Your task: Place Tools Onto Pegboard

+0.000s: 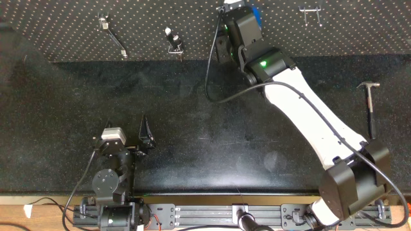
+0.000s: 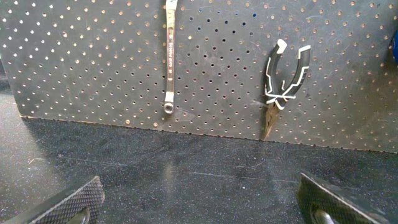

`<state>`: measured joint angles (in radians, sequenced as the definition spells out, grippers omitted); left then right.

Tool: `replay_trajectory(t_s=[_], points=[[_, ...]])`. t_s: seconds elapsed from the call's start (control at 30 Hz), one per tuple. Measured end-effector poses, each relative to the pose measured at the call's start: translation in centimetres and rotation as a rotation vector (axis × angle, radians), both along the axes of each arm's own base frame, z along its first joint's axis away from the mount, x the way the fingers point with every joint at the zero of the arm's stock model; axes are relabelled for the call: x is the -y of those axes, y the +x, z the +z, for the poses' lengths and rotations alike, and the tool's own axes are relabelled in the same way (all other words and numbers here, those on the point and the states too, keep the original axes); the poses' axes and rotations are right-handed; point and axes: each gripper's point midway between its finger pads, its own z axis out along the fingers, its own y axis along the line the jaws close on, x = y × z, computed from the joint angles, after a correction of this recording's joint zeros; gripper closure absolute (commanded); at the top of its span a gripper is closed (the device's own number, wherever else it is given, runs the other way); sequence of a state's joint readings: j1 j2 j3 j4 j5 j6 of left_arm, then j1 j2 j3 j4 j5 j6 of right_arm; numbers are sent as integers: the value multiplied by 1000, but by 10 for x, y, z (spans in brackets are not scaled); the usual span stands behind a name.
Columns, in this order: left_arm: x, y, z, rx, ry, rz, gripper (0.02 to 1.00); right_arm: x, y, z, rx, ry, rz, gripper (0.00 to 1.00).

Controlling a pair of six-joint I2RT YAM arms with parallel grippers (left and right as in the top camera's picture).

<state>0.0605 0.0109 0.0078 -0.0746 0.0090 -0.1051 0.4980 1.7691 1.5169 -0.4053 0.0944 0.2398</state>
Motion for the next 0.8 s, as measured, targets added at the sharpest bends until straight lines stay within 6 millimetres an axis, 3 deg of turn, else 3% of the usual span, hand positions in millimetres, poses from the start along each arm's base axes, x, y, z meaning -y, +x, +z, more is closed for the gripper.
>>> replay_trajectory(t_s=[0.13, 0.2, 0.27, 0.37, 0.4, 0.43, 0.47, 0.53, 0.6, 0.67, 0.7, 0.73, 0.8], points=[[0, 0, 0, 0, 0, 0, 23, 11, -21, 4, -57, -29, 6, 603], [0, 0, 0, 0, 0, 0, 23, 15, -29, 15, -53, -27, 6, 597], [0, 0, 0, 0, 0, 0, 23, 17, -32, 24, -37, -18, 6, 592], [0, 0, 0, 0, 0, 0, 23, 18, -35, 21, -53, -30, 8, 553], [0, 0, 0, 0, 0, 0, 23, 20, -37, 18, -66, -37, 8, 476], [0, 0, 0, 0, 0, 0, 23, 22, -42, 12, -96, -54, 9, 277], [0, 0, 0, 0, 0, 0, 23, 28, -52, 2, -147, -86, 12, 12], [0, 0, 0, 0, 0, 0, 23, 40, -74, -15, -256, -146, 12, 20], [0, 0, 0, 0, 0, 0, 23, 73, -115, -29, -430, -228, -8, 25], [0, 0, 0, 0, 0, 0, 23, 129, -149, -34, -606, -276, -108, 23], [0, 0, 0, 0, 0, 0, 23, 153, -152, -35, -647, -273, -171, 23], [0, 0, 0, 0, 0, 0, 23, 200, -157, -42, -716, -265, -292, 23], [0, 0, 0, 0, 0, -1, 23, 259, -163, -54, -771, -243, -416, 23]])
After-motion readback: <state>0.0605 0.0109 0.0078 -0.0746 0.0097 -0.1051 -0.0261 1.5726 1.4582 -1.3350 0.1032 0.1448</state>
